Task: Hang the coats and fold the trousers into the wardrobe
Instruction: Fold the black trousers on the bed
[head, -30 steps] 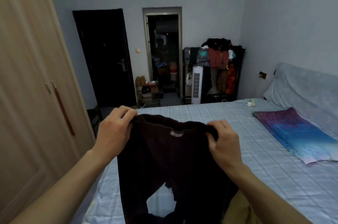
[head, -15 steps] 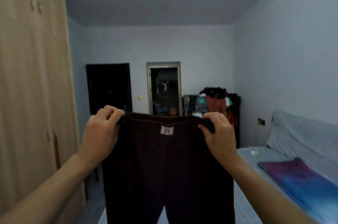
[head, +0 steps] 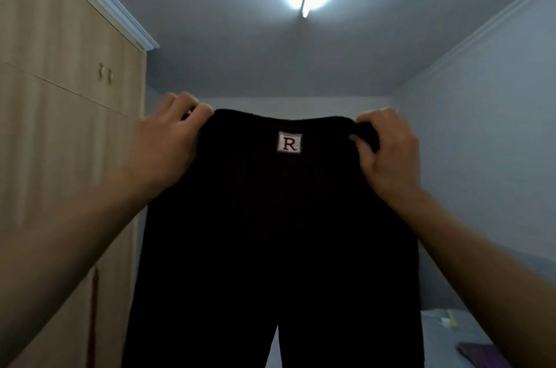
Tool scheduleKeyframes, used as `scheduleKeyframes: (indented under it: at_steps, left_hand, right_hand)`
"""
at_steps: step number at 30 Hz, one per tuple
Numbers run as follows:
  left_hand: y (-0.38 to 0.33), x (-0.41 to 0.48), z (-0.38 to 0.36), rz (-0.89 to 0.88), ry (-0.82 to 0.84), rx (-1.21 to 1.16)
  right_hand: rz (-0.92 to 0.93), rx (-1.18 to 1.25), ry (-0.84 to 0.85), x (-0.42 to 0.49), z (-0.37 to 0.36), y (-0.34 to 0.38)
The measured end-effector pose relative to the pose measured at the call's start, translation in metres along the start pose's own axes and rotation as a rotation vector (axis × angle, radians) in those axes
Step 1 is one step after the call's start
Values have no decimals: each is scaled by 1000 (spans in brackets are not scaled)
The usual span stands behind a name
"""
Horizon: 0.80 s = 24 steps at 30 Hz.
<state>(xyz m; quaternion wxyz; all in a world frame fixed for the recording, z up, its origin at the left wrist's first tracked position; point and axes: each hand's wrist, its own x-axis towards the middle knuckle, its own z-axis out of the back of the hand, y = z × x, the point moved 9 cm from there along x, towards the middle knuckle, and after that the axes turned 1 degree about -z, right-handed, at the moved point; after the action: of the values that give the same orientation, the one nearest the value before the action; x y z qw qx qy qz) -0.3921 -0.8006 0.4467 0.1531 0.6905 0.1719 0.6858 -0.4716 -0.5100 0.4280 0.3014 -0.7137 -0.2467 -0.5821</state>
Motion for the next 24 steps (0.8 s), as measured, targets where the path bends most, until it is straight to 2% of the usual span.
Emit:
scheduleKeyframes:
  at_steps: [5,9,15,20,24]
  left_hand:
    - [21,38,14,140,-80,-31]
    - [26,21,1,226,-27,-129]
    - [6,-70,-59,367,236,-272]
    - [-16,-173,-123,707,570,-415]
    - [-45,-229,-139,937,683,-478]
  right_hand:
    - [-13,1,-58,44,11,0]
    - [-60,33,52,37,-1,-5]
    - [-187,0,387,-59,-55,-25]
    - [-464,10,689,-165,-103,-31]
    - [-695,90,761,-231,-120,-13]
